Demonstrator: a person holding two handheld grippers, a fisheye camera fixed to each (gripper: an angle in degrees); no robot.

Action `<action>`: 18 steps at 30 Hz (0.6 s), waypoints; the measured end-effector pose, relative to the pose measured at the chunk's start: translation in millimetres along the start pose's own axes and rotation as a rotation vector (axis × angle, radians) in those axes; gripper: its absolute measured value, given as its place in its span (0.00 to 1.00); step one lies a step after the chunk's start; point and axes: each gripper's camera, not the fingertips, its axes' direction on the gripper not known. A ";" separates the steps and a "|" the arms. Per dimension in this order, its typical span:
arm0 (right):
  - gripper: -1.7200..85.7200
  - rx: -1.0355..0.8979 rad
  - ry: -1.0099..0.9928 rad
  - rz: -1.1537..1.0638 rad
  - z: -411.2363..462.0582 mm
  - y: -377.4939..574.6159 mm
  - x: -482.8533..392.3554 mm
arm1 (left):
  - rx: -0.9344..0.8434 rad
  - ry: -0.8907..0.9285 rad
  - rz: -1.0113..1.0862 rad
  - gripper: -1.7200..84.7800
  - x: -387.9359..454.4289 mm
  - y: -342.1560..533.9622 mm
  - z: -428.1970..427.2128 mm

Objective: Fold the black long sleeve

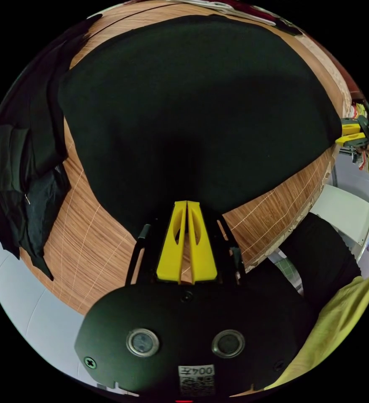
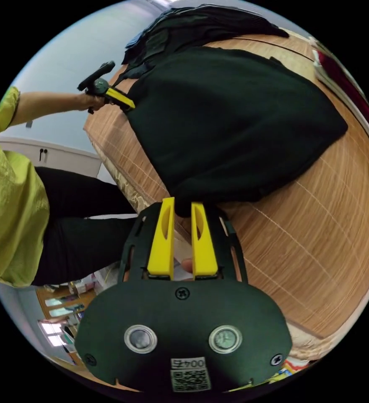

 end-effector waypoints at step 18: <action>0.07 0.069 0.079 0.329 -4.4 100.8 15.9 | 0.001 -0.011 0.007 0.02 2.8 -10.1 16.5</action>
